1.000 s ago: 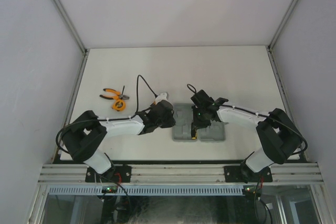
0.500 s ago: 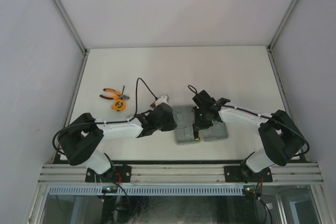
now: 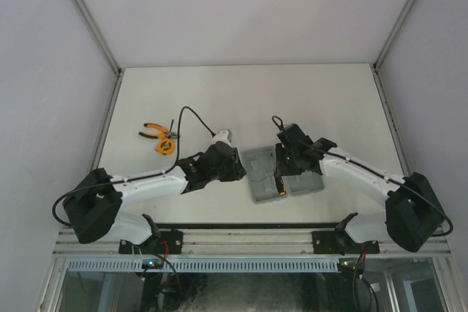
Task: Sort the tools into containers
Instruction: Pick up the screwdriver from the center of the board.
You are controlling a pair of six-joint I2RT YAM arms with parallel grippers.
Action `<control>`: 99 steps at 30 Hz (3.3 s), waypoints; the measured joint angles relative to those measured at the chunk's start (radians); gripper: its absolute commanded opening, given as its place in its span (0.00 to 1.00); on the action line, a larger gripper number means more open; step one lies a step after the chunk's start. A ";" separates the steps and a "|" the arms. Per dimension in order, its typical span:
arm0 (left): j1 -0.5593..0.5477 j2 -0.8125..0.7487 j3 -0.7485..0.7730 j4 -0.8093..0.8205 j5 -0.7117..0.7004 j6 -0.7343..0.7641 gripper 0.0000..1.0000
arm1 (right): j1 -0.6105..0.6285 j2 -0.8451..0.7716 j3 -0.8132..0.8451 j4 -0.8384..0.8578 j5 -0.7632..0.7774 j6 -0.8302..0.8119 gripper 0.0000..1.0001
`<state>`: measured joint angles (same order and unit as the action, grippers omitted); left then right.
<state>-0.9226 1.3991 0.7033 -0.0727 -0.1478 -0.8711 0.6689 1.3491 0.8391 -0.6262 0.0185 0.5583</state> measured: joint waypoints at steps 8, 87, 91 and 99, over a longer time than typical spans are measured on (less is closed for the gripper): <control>0.077 -0.157 0.000 -0.109 -0.040 0.068 0.42 | 0.027 -0.198 -0.009 0.028 -0.001 -0.024 0.38; 0.499 0.028 0.009 -0.341 -0.238 -0.078 0.46 | 0.013 -0.452 -0.291 0.082 0.051 0.090 0.45; 0.500 0.037 0.013 -0.323 -0.239 -0.046 0.36 | 0.013 -0.452 -0.291 0.082 0.052 0.092 0.45; 0.500 0.042 0.019 -0.310 -0.230 0.014 0.16 | 0.013 -0.452 -0.294 0.082 0.052 0.093 0.45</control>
<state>-0.4221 1.4406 0.7219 -0.3828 -0.3782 -0.8574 0.6823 0.8967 0.5453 -0.5438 0.0704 0.6510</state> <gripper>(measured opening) 0.464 0.457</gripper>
